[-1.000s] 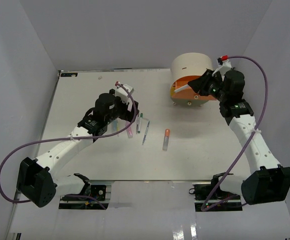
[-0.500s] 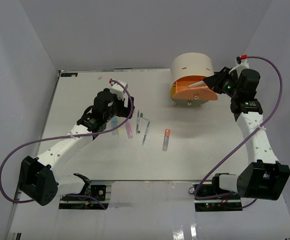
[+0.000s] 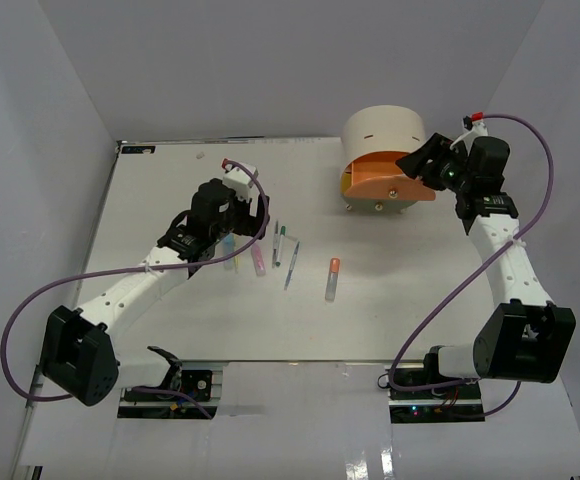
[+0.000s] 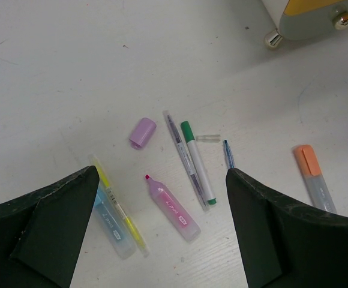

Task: Sort the stationery into containers
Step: Place the pen in the drawer, then pick up the pen from the center of the board.

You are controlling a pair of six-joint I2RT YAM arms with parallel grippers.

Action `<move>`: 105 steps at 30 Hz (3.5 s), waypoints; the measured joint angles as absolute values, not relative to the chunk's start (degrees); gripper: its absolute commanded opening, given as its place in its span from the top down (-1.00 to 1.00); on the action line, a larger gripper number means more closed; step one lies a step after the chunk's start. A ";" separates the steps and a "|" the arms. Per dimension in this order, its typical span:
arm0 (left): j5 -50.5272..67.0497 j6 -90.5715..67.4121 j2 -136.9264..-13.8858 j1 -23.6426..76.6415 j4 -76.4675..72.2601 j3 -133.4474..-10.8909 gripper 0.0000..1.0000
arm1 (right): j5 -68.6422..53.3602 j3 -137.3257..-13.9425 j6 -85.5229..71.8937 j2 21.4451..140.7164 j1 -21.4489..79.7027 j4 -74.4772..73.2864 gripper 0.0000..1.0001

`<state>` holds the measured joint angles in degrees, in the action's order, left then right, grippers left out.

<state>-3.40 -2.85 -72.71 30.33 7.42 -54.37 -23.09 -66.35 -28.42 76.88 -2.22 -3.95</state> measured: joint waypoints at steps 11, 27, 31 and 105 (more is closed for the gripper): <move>-3.40 -4.27 -74.30 30.33 8.75 -55.59 -0.96 | -13.34 -72.75 -21.10 75.29 -2.24 -9.41 -0.79; -3.57 -19.86 -88.55 34.26 19.92 -68.12 -0.88 | -11.97 -51.07 -19.46 45.01 -1.21 -8.88 -0.90; -4.19 -23.57 -91.70 36.32 22.24 -68.29 -0.80 | -13.41 -44.51 -20.80 40.66 1.10 -10.22 -0.85; -10.63 -17.37 -101.97 39.18 29.26 -77.67 1.00 | -17.19 -35.42 -17.54 33.50 9.41 -10.66 -0.80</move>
